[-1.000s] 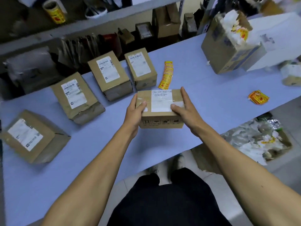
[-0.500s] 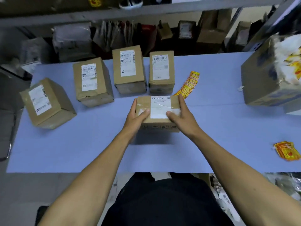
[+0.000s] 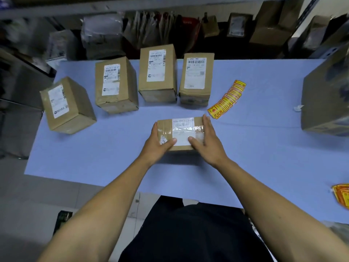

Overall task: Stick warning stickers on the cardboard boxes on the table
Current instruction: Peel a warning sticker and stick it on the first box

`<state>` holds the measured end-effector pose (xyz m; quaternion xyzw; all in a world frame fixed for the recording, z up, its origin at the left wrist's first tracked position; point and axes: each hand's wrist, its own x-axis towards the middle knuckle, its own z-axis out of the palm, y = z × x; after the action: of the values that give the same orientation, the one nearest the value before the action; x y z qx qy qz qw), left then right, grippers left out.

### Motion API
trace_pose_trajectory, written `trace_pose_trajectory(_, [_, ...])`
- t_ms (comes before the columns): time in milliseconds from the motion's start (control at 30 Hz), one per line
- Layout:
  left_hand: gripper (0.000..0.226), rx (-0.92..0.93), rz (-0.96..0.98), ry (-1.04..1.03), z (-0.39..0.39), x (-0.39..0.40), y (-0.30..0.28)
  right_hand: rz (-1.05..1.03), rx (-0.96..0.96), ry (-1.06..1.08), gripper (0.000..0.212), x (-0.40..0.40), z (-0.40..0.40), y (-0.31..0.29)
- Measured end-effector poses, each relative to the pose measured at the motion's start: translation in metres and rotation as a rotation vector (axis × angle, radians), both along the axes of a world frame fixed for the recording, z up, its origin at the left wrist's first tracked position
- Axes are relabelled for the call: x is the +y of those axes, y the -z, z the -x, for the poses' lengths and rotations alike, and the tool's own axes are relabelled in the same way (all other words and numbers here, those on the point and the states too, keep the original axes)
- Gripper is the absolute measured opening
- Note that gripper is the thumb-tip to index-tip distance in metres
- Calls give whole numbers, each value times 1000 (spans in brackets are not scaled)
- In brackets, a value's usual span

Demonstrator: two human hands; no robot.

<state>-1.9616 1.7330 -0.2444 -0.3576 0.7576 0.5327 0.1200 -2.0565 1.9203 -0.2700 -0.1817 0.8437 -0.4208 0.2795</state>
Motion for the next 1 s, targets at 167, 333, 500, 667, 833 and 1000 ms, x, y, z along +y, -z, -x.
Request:
trace_pose_trajectory(167, [95, 48, 424, 234, 10, 4, -5, 28, -6, 14, 88, -7, -3, 2])
trace_pose_trajectory(333, [78, 70, 796, 657, 41, 17, 0, 63, -93, 154, 68, 0, 0, 2])
trace_pose_trajectory(500, [75, -6, 892, 724, 49, 22, 15, -269, 115, 126, 48, 33, 38, 12])
trace_pose_trajectory(667, [74, -15, 900, 709, 52, 20, 20, -411, 192, 48, 47, 27, 74, 18])
trace_pose_trajectory(833, [72, -12, 888, 706, 54, 19, 21, -541, 315, -56, 50, 8, 99, 29])
trace_pose_trajectory(1000, [71, 8, 886, 696, 53, 19, 24, -650, 369, -98, 58, -3, 113, 39])
